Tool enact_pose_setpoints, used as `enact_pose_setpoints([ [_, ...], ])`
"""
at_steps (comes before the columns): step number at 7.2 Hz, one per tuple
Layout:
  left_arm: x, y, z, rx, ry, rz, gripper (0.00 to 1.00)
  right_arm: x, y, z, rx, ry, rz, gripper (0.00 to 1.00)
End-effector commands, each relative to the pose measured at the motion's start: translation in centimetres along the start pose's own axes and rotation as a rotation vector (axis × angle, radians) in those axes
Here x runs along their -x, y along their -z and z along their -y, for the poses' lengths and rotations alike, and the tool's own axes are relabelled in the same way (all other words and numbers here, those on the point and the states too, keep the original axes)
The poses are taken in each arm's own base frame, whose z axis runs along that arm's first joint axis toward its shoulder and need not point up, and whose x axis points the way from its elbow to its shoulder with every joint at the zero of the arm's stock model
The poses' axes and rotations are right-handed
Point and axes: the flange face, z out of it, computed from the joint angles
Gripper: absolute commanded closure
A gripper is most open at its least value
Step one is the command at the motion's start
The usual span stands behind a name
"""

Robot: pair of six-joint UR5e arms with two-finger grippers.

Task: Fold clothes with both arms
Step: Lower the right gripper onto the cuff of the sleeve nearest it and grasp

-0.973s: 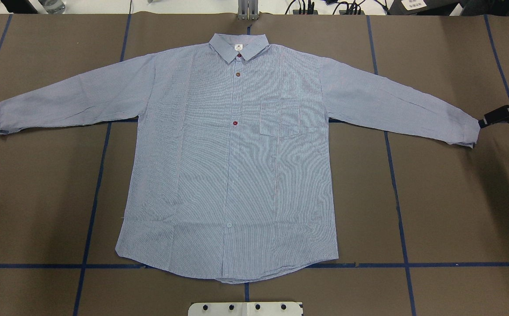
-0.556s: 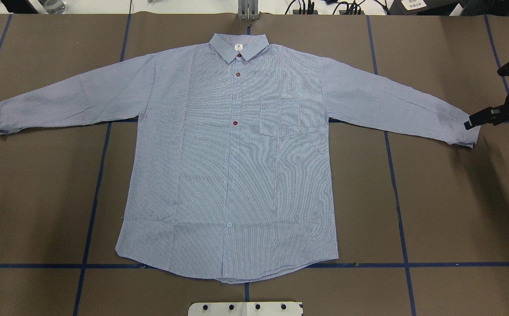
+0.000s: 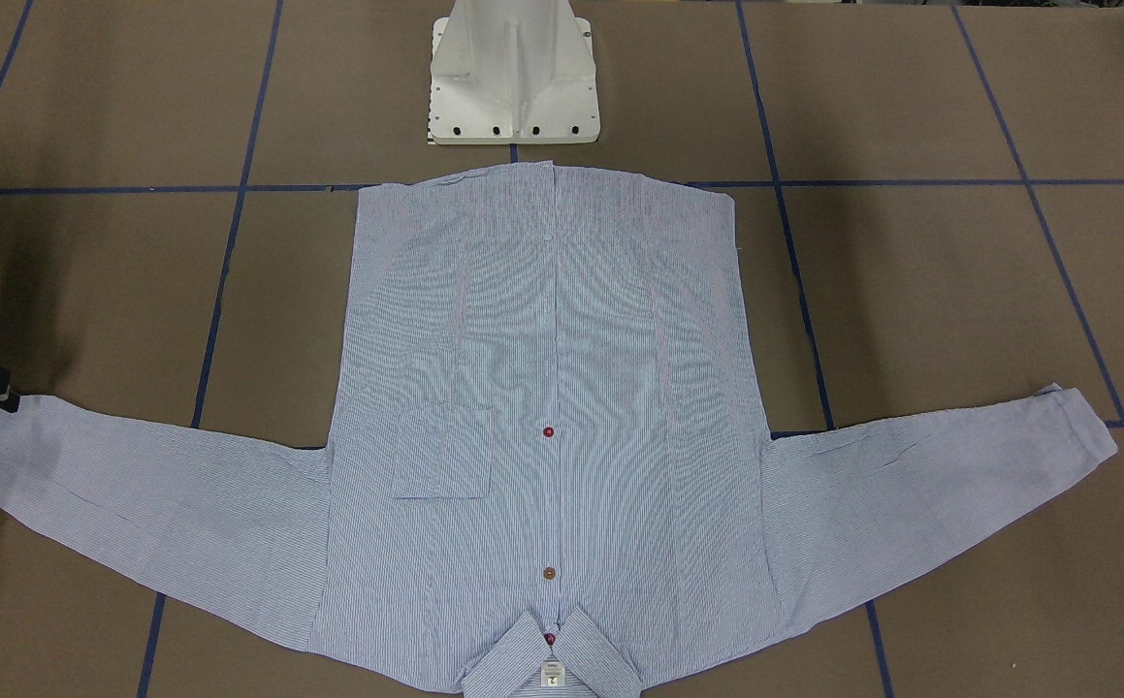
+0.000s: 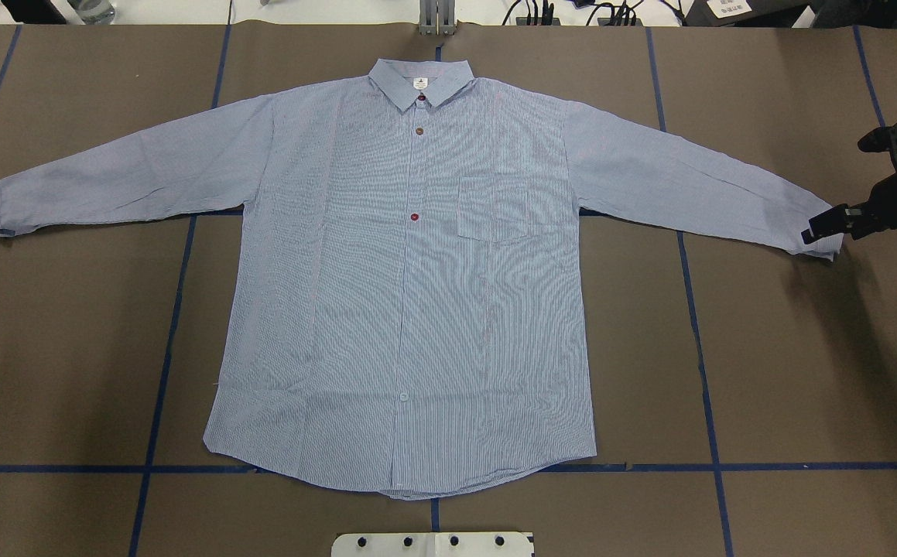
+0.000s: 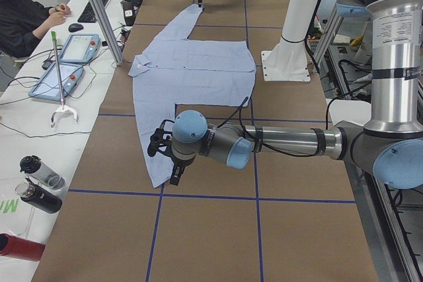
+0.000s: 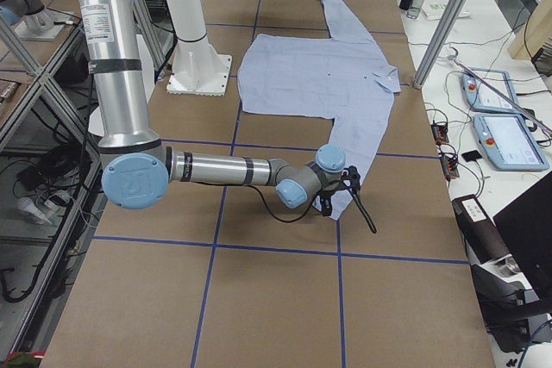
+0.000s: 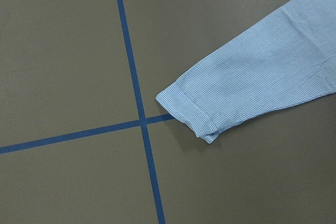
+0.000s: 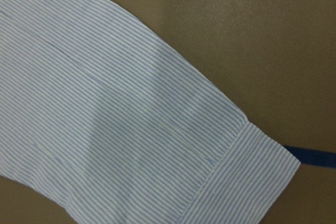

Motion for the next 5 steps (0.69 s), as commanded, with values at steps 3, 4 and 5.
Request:
enact_pose_setpoints([
  [3,-0.09,0.06,0.01,-0.001,-0.001,-0.002,0.01,-1.05,-0.57,-1.05,0.012,-0.015,-0.02,0.25],
  [4,-0.09,0.06,0.01,-0.001,-0.001,-0.002,0.01,-1.15,-0.58,-1.01,0.009,-0.016,-0.029,0.27],
  [5,-0.09,0.06,0.01,-0.001,-0.001,-0.002,0.01,-1.19,-0.59,-0.99,0.008,-0.017,-0.032,0.28],
])
